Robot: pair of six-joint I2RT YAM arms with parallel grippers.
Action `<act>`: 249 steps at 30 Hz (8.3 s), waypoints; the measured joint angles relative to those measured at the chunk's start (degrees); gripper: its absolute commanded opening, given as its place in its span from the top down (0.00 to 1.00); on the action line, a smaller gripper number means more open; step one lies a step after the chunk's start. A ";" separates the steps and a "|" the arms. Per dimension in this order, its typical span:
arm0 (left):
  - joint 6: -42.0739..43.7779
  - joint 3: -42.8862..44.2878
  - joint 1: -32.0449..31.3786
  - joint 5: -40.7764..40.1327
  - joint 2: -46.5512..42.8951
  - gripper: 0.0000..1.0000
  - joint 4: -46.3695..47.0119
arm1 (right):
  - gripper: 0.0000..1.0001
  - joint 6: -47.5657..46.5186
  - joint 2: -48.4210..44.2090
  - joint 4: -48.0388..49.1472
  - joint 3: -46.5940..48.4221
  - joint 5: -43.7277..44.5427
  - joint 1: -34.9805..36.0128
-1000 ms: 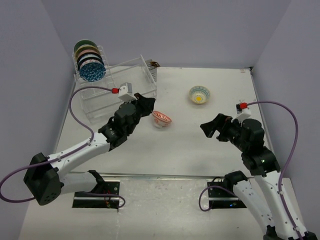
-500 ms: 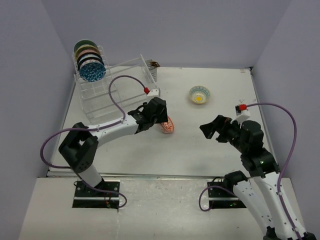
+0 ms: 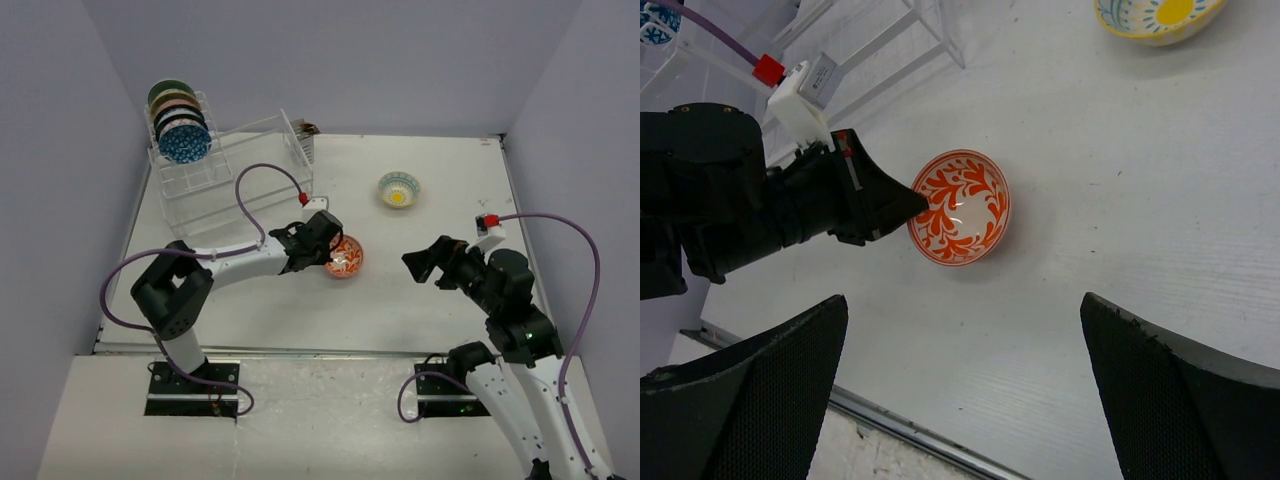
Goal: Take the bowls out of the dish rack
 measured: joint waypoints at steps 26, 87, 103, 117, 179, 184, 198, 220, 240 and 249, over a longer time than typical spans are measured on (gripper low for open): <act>-1.29 10.99 2.56 5.79 10.60 0.83 3.96 | 0.01 -1.22 0.42 -2.43 2.75 1.60 0.00; -25.73 15.87 48.35 2.23 -22.40 0.45 2.78 | 0.01 -5.60 -9.35 -1.33 5.44 -3.72 0.00; -27.89 12.11 48.43 2.62 -20.48 0.72 5.11 | 0.01 -6.47 -9.35 -1.73 5.44 -2.93 0.00; -30.47 12.00 47.89 2.78 -20.26 1.00 6.80 | 0.01 -6.67 -9.97 -1.70 5.42 -2.93 0.02; -25.49 0.17 48.43 12.63 -37.07 1.00 21.86 | 0.01 -6.86 -7.80 -1.22 6.08 -4.50 0.00; -20.92 1.46 48.43 14.88 -36.24 0.93 18.82 | 0.01 -6.84 -6.80 -1.18 6.08 -4.52 0.00; 2.78 3.37 47.52 21.42 -46.42 0.00 -3.48 | 0.01 -5.49 -2.47 2.03 3.45 -8.59 0.00; 4.92 -6.88 47.50 -6.51 -62.45 0.00 -25.24 | 0.01 -2.64 -1.44 4.20 1.60 -15.26 0.02; -16.90 -7.28 51.82 -12.20 -40.59 0.04 -30.62 | 0.01 -1.53 -0.87 4.55 1.68 -16.72 0.00; -24.26 -13.92 56.89 -12.07 -39.45 0.07 -28.85 | 0.01 -2.10 -1.88 4.09 1.68 -16.76 0.00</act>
